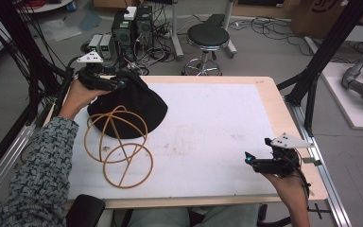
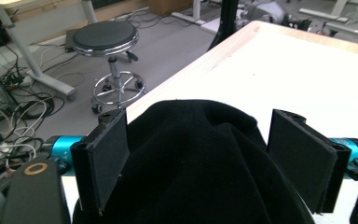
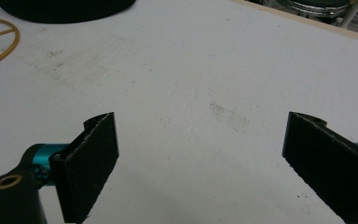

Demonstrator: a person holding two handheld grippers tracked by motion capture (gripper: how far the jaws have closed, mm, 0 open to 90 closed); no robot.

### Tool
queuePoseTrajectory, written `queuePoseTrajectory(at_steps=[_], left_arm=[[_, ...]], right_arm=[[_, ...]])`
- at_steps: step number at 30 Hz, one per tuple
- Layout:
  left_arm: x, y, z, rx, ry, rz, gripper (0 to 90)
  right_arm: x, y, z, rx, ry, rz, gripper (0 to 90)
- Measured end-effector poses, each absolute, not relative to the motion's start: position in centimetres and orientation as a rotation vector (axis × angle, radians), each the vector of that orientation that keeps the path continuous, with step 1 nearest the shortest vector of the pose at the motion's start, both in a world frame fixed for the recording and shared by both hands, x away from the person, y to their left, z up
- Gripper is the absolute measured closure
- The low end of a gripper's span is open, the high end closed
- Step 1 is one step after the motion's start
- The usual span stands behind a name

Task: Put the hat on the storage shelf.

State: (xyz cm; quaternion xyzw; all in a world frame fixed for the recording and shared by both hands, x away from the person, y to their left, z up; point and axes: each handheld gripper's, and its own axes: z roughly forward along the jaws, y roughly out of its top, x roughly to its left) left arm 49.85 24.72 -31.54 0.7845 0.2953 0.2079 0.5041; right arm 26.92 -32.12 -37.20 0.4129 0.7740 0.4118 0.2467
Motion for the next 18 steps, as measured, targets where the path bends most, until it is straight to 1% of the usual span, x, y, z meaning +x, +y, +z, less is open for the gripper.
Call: queuePoseTrajectory(at_steps=[5,6,8,13,16,17,18], left_arm=[[50.2,24.4,-32.2,1.915,0.726,0.490,22.6],[50.3,24.4,-32.3,1.918,0.732,0.490,24.9],[50.4,24.3,-32.4,1.915,0.738,0.498,25.7],[50.6,24.3,-32.7,1.918,0.757,0.489,33.0],[50.6,24.2,-32.8,1.918,0.754,0.488,41.6],[50.6,24.2,-32.8,1.921,0.749,0.490,41.6],[50.6,24.2,-32.8,1.925,0.744,0.496,49.0]], right_arm=[[26.8,-32.2,-37.2,1.125,2.108,1.125,10.3],[26.8,-32.2,-37.2,1.126,2.109,1.124,10.3],[26.8,-32.2,-37.2,1.132,2.111,1.119,10.3],[26.9,-32.2,-37.3,1.132,2.113,1.117,10.3],[26.9,-32.2,-37.3,1.129,2.112,1.116,10.3],[26.9,-32.2,-37.3,1.129,2.112,1.116,10.3],[26.9,-32.2,-37.3,1.131,2.112,1.114,10.3]])
